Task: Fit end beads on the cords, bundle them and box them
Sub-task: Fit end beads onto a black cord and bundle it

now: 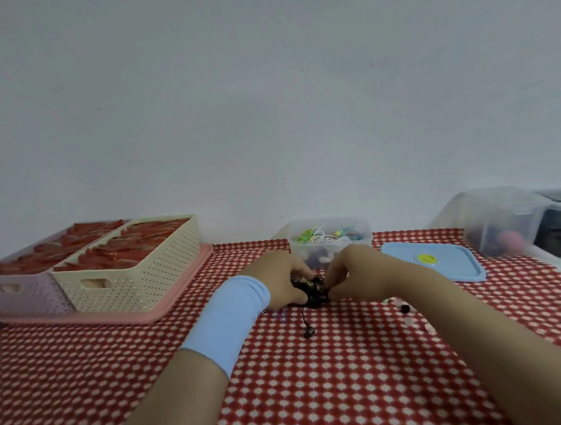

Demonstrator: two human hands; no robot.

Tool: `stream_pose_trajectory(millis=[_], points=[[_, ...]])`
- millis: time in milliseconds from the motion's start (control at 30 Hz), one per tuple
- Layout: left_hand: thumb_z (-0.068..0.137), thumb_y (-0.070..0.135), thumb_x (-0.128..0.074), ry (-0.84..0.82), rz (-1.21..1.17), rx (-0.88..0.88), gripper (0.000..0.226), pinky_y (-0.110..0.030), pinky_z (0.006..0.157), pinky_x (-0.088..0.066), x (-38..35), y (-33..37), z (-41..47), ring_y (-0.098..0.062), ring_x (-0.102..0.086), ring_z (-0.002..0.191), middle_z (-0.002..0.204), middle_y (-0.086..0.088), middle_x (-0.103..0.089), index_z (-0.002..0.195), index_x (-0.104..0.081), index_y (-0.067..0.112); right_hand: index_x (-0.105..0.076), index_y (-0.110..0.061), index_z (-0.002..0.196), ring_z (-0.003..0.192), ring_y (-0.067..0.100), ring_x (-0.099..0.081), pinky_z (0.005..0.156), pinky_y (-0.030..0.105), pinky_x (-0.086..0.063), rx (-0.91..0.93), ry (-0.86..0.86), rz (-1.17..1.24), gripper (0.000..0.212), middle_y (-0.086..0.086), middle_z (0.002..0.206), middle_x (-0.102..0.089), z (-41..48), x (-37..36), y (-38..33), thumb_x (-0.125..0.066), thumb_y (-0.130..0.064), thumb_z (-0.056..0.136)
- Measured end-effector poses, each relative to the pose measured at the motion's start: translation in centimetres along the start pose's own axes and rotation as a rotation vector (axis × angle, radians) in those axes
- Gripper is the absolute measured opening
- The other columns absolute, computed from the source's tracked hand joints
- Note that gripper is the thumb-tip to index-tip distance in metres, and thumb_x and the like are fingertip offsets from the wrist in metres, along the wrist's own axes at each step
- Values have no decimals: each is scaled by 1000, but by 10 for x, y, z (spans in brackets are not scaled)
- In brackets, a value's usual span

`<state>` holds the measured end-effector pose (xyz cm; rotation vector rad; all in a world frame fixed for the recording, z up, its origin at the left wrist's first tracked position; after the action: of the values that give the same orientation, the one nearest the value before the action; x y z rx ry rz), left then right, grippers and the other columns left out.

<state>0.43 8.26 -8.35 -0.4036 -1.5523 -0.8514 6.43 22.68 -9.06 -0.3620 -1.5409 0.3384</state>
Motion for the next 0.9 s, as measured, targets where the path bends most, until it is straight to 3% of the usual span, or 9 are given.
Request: stream_pose_trajectory(millis=[100, 233, 367, 467, 533, 667, 733, 833, 900], points=[[80, 32, -78, 39, -43, -8, 30, -21, 89, -42, 6, 2, 4, -8, -57, 102, 117, 10, -63, 110, -72, 33, -74, -30, 76, 70, -3, -65, 69, 17, -51, 23, 139, 211, 18, -9, 86, -76, -4, 15, 8, -76, -14, 85], [80, 34, -78, 38, -184, -16, 10, -29, 92, -48, 11, 13, 10, -9, -61, 99, 104, 10, -66, 89, -72, 32, -76, -10, 85, 69, 13, -70, 58, 26, -56, 26, 211, 566, 7, 10, 87, -75, -10, 26, 22, -76, -3, 85], [80, 27, -78, -37, -358, -9, 22, -34, 98, -50, 5, 19, 21, -8, -66, 97, 100, 11, -71, 99, -67, 31, -70, -6, 93, 77, 22, -74, 61, 30, -60, 40, 203, 769, 15, 11, 91, -71, -12, 29, 30, -70, 8, 88], [81, 20, -78, -115, -497, -42, 44, -22, 94, -50, -4, 22, 24, -2, -64, 99, 108, 12, -69, 117, -57, 34, -69, -6, 96, 75, 24, -74, 62, 32, -59, 56, 225, 925, 20, 11, 88, -68, -11, 30, 33, -65, 13, 89], [82, 20, -78, -142, -501, -72, 43, -21, 95, -48, -9, 21, 26, -3, -65, 101, 109, 11, -70, 116, -59, 38, -68, -8, 99, 75, 25, -74, 65, 34, -60, 49, 244, 1006, 25, 8, 86, -67, -10, 29, 36, -62, 15, 90], [82, 22, -78, -110, -540, -75, 34, -26, 97, -46, -9, 18, 28, 0, -68, 92, 90, 15, -74, 111, -68, 34, -67, -12, 115, 78, 25, -74, 60, 31, -57, 12, 233, 940, 30, 8, 106, -70, -8, 27, 35, -63, 7, 92], [84, 26, -77, -99, -539, -80, 28, -18, 93, -44, -8, 18, 27, 9, -65, 91, 85, 24, -70, 110, -68, 33, -64, -19, 125, 84, 23, -74, 63, 32, -55, -37, 141, 876, 35, 9, 112, -72, -7, 23, 36, -63, -2, 94], [87, 29, -73, -94, -550, -58, 34, -14, 94, -45, -10, 15, 27, 9, -63, 99, 114, 15, -68, 118, -61, 32, -64, -26, 129, 81, 16, -69, 69, 34, -51, -20, -16, 745, 39, 2, 97, -74, -8, 14, 34, -67, -14, 92], [89, 24, -70, -110, -586, -39, 38, -20, 86, -49, -13, 11, 26, 4, -65, 88, 112, 6, -69, 125, -58, 26, -70, -23, 122, 75, 12, -64, 67, 31, -49, 1, 18, 708, 32, -1, 86, -70, -7, 13, 34, -73, -14, 91]])
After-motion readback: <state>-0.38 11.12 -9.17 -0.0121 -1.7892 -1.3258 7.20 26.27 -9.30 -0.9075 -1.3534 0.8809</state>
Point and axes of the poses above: each hand's wrist, its own z-axis towards the middle knuckle, its own x-axis out of the back of the hand, y = z × x, the point moved 5 cm from there along z, towards the middle knuckle
